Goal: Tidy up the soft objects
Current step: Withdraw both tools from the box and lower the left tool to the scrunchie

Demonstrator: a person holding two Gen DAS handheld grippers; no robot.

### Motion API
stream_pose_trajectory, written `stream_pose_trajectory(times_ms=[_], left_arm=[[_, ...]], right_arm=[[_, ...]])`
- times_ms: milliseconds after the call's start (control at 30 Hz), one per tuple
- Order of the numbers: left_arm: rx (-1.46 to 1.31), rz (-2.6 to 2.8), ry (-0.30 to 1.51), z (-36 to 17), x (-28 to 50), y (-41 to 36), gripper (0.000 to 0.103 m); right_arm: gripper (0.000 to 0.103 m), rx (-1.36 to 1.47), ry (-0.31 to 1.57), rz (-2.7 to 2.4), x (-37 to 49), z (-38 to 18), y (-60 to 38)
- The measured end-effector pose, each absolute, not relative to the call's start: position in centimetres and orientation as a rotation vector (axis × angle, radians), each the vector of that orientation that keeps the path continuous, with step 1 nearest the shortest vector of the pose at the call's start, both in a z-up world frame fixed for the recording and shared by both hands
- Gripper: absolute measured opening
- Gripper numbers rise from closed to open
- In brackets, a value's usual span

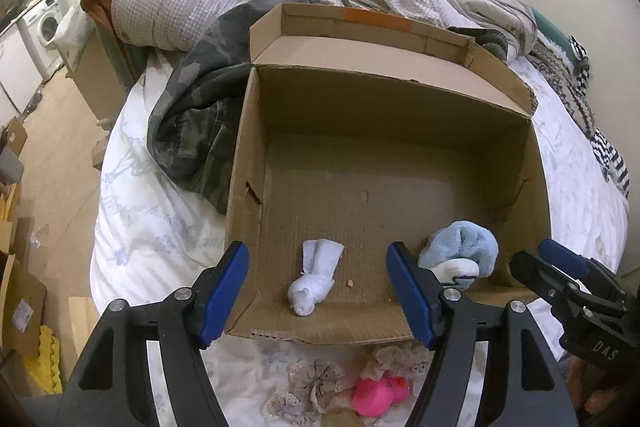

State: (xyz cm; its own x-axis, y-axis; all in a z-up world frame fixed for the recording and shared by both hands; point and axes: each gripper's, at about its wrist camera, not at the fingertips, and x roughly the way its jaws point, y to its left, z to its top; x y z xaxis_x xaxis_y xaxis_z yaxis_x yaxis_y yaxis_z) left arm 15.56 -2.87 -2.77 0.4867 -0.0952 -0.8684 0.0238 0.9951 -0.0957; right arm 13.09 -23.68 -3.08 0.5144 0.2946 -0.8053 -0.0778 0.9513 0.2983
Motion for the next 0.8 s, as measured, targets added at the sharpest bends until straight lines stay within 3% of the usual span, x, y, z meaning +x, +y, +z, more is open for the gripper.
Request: stream_pose_trajectory(times_ms=[800], left_arm=[[0.012,0.012,1.041,-1.5,12.7,-1.9,0.069]], right_arm=[[0.082,0.179,1.022,0.2,11.3,-2.6,-23.7]])
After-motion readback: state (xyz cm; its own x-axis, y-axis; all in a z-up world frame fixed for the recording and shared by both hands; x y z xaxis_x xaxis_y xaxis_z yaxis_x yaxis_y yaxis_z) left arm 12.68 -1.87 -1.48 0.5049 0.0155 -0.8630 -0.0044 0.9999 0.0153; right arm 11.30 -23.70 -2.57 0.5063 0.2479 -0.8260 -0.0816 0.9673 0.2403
